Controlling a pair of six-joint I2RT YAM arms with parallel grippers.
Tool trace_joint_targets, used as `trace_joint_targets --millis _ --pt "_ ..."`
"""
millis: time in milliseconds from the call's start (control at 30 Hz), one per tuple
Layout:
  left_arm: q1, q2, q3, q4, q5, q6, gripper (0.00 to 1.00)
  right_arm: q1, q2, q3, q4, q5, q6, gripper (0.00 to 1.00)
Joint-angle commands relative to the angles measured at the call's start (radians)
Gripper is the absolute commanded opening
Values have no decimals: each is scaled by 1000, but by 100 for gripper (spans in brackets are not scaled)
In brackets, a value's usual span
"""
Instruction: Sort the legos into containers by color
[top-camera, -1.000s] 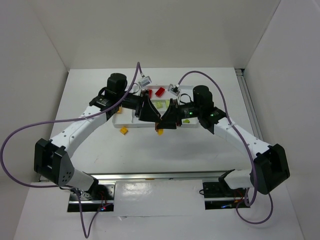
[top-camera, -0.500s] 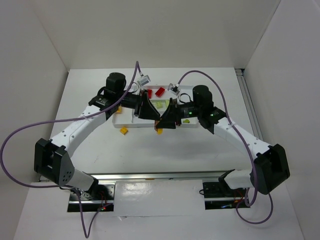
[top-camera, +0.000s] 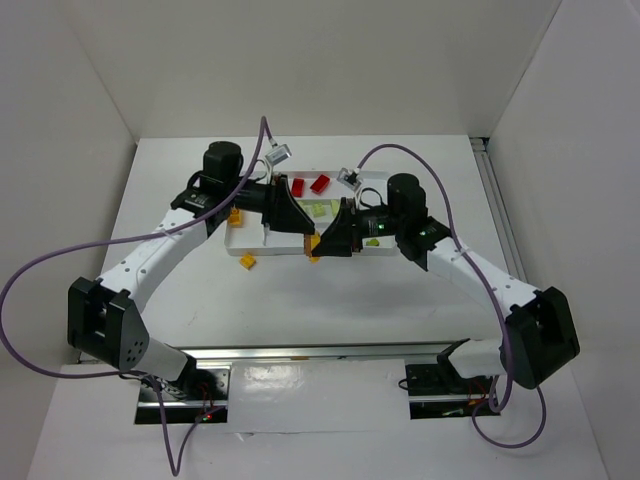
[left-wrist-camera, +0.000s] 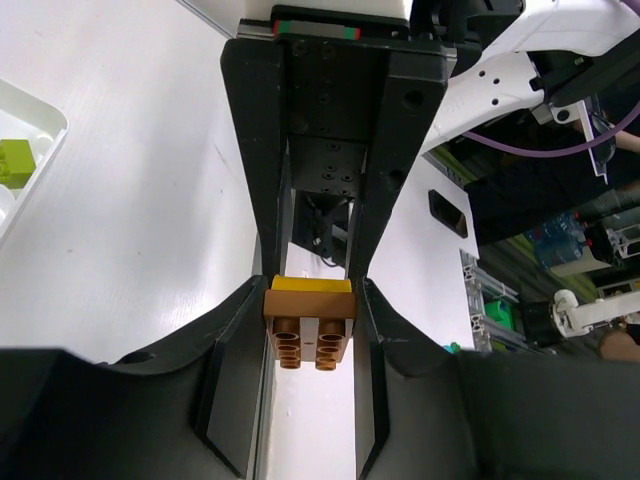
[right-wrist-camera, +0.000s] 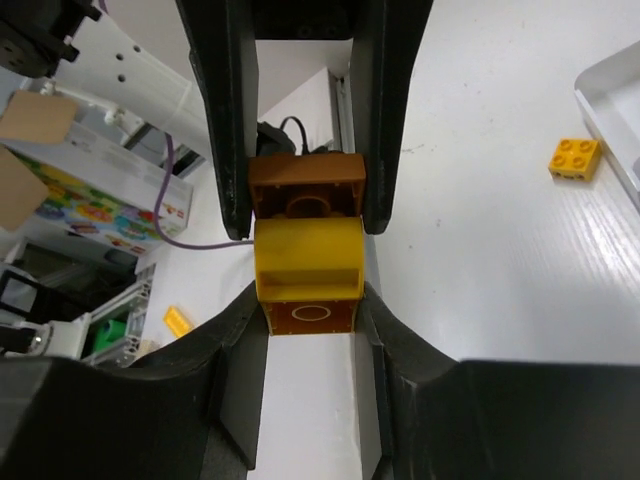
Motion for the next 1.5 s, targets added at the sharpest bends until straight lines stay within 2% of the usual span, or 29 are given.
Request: trace_joint_targets --millis 0,67,133,367,467,500,533,567,600,633,733,767,867,1067,1367,1467 --pt "7 -25 6 54 44 1 0 -5 -2 -4 144 -40 59 31" --pt "16 -25 6 42 44 1 0 -14 -2 -15 155 -40 68 13" --pt "28 -34 6 28 44 11 0 -14 -12 -24 137 -26 59 0" --pt "119 -54 -7 -2 35 22 0 -97 -81 -84 81 63 59 0" --pt "160 -54 -16 -27 3 31 0 -128 -107 -116 51 130 59 0" --pt "177 -54 -16 -27 -22 15 0 -137 -120 -116 37 200 59 0" --pt "186 -54 -25 -36 -39 -2 0 -137 -120 -116 -32 231 24 0" --pt "186 -42 -25 -36 -101 -13 0 -137 -109 -98 -49 260 23 0" --pt "186 -10 -8 -114 -162 -4 0 -137 -109 -87 -60 320 23 0" --pt "172 15 48 -178 -354 25 0 -137 -109 -87 -69 354 23 0" --pt "126 98 117 -330 -610 10 0 -137 -129 -87 -83 483 36 0" --pt "116 147 133 -331 -711 -40 0 -137 -129 -75 -104 509 36 0" --pt "76 217 121 -260 -853 -132 0 -137 -156 -65 -139 581 27 0" --pt "4 394 174 -206 -966 -199 0 -137 -215 -75 -225 626 7 0" --pt "-38 481 217 -208 -1074 -210 0 -137 -238 -84 -235 646 7 0" --pt "-38 491 237 -217 -1111 -220 8 -137 -229 -84 -235 637 -3 0"
